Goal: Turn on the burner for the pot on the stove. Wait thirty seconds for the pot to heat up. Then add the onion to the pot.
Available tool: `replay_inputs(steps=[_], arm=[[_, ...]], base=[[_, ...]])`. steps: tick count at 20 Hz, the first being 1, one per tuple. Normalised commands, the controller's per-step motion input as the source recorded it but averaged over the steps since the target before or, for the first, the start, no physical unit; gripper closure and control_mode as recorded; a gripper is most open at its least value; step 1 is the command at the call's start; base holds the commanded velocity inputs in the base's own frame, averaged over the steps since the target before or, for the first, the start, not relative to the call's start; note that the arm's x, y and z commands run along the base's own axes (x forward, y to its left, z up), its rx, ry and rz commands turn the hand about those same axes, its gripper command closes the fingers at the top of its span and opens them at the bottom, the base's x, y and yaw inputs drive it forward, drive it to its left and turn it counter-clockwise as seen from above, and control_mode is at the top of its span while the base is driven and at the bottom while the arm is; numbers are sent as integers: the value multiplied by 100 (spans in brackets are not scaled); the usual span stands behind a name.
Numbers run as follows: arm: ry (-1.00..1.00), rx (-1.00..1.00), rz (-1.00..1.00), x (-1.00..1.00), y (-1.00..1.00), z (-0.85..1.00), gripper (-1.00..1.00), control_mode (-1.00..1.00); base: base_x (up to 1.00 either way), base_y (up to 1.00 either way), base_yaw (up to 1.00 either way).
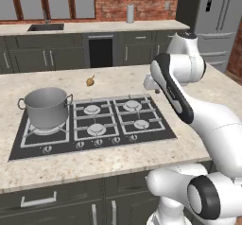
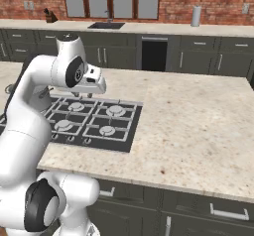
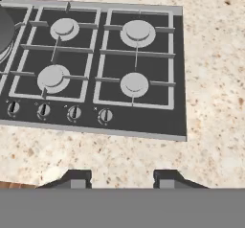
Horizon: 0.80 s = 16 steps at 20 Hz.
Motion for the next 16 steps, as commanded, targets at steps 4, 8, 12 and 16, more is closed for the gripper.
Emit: replay_inputs(steps=[4,8,12,16], arm=[[0,0,-2,0,27,-5,-100,-100],[0,0,-7,0,72,-8,-100,-100],[13,0,-20,0,100,-13,-100,-100],[14,0,-22,0,100,-23,-100,-100]], base=[[0,0,0],[0,0,0],[0,0,0],[0,0,0]])
